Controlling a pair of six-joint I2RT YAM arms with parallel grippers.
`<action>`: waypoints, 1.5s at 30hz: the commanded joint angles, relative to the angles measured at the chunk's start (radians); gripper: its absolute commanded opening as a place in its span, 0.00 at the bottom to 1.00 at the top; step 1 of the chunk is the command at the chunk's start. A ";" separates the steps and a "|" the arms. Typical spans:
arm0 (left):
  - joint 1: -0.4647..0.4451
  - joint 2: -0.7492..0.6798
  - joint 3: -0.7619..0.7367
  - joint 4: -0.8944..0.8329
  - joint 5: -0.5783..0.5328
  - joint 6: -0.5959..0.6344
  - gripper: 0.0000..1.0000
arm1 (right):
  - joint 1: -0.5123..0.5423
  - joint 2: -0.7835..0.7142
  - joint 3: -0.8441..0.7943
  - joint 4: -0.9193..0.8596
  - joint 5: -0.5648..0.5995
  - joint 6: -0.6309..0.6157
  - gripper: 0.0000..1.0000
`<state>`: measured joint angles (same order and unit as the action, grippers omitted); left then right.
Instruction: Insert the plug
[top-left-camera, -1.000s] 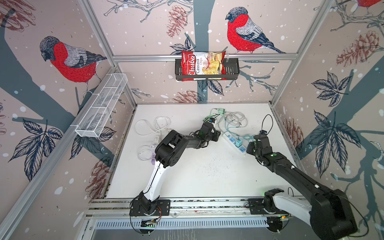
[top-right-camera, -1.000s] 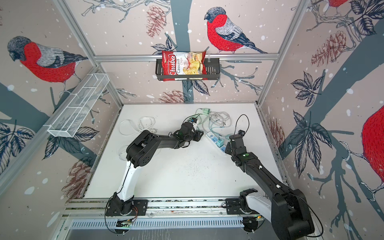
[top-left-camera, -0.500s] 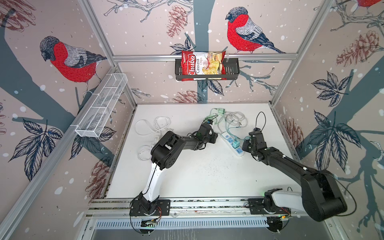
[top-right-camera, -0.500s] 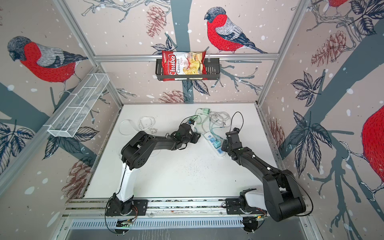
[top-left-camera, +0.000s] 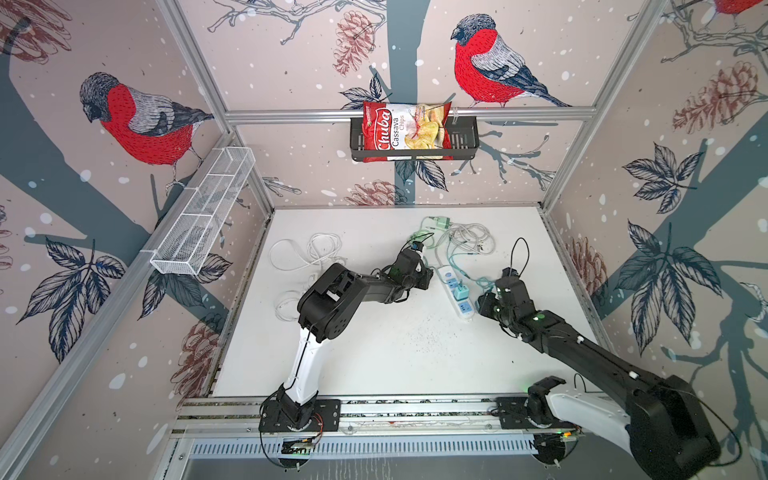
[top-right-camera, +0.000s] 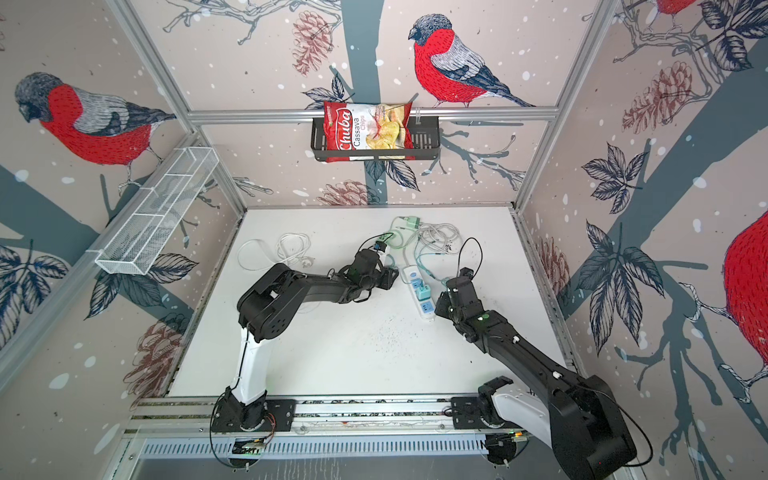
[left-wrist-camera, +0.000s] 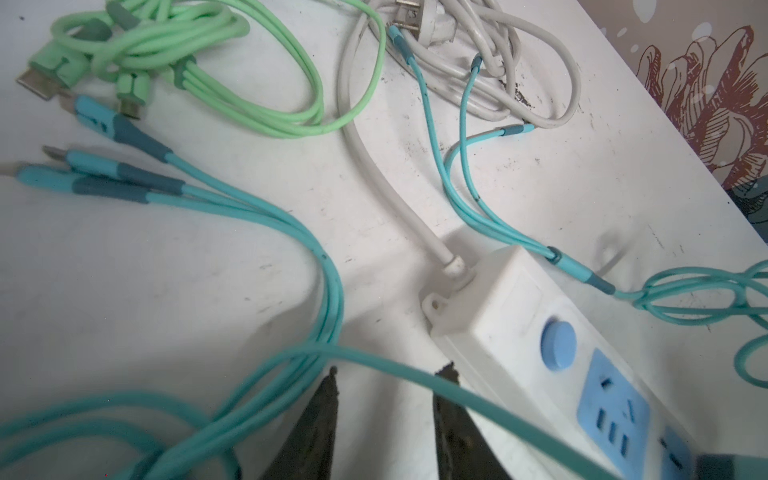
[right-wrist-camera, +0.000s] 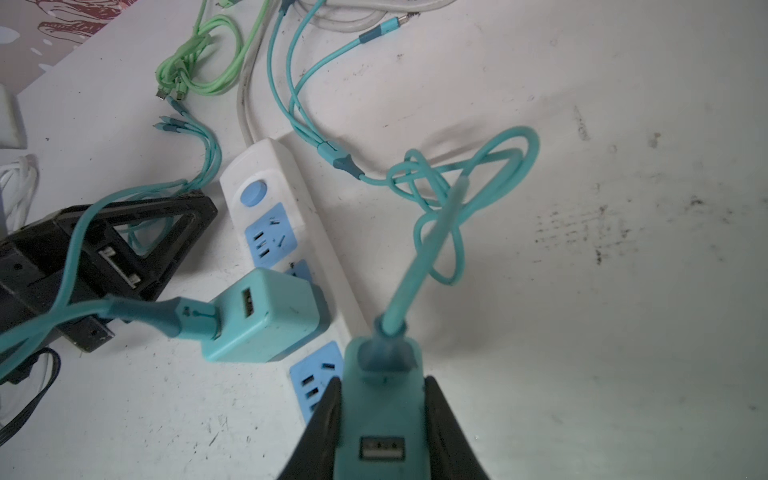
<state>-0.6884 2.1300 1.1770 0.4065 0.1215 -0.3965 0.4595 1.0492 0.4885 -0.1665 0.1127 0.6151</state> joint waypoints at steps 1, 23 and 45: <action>0.001 -0.016 -0.037 -0.107 -0.002 -0.027 0.39 | 0.009 -0.026 0.015 -0.021 0.022 -0.065 0.21; -0.009 -0.072 -0.116 -0.040 0.018 -0.010 0.39 | 0.192 0.093 -0.006 0.198 0.079 -0.249 0.19; 0.006 -0.093 -0.153 -0.009 0.028 0.000 0.38 | 0.357 0.079 -0.015 0.252 0.190 -0.178 0.18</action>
<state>-0.6849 2.0407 1.0332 0.4610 0.1493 -0.4107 0.7788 1.1461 0.4728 0.0608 0.2195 0.4129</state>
